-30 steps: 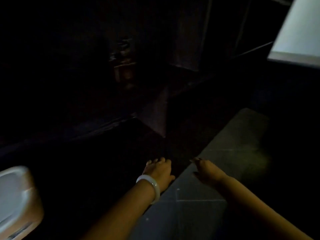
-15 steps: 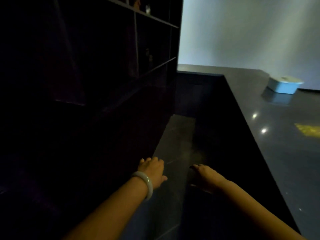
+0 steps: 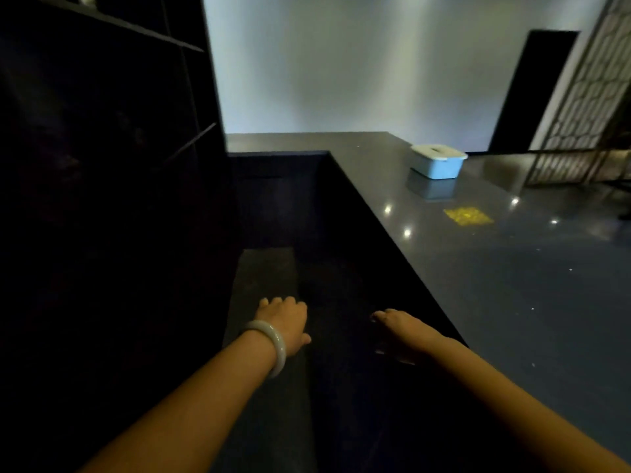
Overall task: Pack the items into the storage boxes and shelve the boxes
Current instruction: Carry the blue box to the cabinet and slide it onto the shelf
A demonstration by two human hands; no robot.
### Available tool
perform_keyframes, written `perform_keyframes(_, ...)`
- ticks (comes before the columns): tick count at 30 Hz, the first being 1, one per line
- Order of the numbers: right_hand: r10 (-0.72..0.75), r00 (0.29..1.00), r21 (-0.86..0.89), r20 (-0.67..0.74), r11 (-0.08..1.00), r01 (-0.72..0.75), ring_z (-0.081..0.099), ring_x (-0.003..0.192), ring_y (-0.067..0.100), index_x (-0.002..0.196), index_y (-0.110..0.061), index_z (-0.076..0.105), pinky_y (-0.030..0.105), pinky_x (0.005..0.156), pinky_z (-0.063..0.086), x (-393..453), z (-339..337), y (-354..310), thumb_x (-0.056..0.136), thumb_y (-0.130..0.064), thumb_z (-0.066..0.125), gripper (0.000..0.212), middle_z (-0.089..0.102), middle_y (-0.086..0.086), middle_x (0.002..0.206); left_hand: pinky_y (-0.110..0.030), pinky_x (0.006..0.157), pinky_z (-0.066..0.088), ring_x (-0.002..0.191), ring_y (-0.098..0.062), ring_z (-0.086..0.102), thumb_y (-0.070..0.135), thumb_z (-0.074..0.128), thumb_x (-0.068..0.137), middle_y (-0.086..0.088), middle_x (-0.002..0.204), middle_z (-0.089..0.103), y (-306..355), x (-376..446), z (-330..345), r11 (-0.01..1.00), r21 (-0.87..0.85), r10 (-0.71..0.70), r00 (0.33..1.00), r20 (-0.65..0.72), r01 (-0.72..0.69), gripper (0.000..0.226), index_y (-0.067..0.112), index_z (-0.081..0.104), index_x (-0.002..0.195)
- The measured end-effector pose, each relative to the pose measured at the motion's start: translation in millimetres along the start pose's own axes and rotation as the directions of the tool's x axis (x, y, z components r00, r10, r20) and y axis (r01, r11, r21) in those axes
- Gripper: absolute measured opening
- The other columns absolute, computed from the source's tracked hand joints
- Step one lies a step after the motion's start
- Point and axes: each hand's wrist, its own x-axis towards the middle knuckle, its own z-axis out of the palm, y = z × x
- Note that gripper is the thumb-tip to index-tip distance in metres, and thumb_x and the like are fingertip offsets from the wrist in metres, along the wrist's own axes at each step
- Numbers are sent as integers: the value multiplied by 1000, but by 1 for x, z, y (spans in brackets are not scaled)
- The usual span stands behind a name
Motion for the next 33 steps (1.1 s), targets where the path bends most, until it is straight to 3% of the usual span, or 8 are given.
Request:
perform_keyframes(6, 95, 994, 20, -56, 995, -94, 52, 118, 25, 132, -10, 47, 34, 96, 46, 125, -43, 89, 85, -28, 70, 55, 50, 9, 132, -41, 96, 40, 115, -27, 52, 48, 56, 90, -7, 125, 53, 7, 163, -37, 995, 55, 91, 994, -61, -88, 47, 16, 49, 125)
perform_keyframes(11, 123, 992, 66, -40, 991, -120, 54, 116, 26, 133, -10, 46, 33, 92, 47, 227, -89, 152, 86, -24, 68, 53, 52, 11, 131, -41, 96, 40, 114, -28, 53, 47, 57, 90, -7, 123, 54, 7, 285, -71, 993, 49, 111, 994, -1, -111, 47, 15, 50, 123)
perform_keyframes(16, 138, 988, 57, -71, 989, -134, 56, 113, 25, 134, -13, 48, 24, 77, 41, 326, -133, 198, 87, -23, 67, 52, 58, 9, 126, -40, 96, 40, 115, -28, 52, 46, 56, 92, -7, 125, 53, 4, 395, -91, 989, 22, 146, 989, -12, -146, 48, 15, 48, 127)
perform_keyframes(20, 189, 981, 32, -54, 982, -187, 56, 112, 28, 133, -11, 47, 34, 87, 46, 413, -151, 225, 87, -28, 67, 53, 56, 10, 126, -41, 98, 39, 116, -28, 51, 45, 55, 92, -8, 127, 53, -7, 489, -101, 978, 59, 198, 980, 8, -198, 48, 14, 47, 129)
perform_keyframes(25, 250, 967, 33, -56, 968, -248, 46, 127, 30, 144, -11, 36, 37, 101, 42, 531, -182, 252, 90, -27, 65, 63, 44, 12, 143, -41, 98, 41, 116, -29, 51, 45, 54, 92, -9, 128, 52, -40, 627, -116, 952, 112, 286, 958, -3, -284, 49, 14, 47, 130)
perform_keyframes(33, 439, 895, 56, -80, 898, -436, 45, 127, 29, 142, -10, 38, 36, 100, 40, 660, -259, 320, 91, -29, 63, 60, 45, 13, 141, -43, 94, 40, 115, -31, 52, 47, 55, 91, -9, 126, 53, -54, 834, -162, 878, 154, 463, 886, -29, -454, 49, 14, 47, 127)
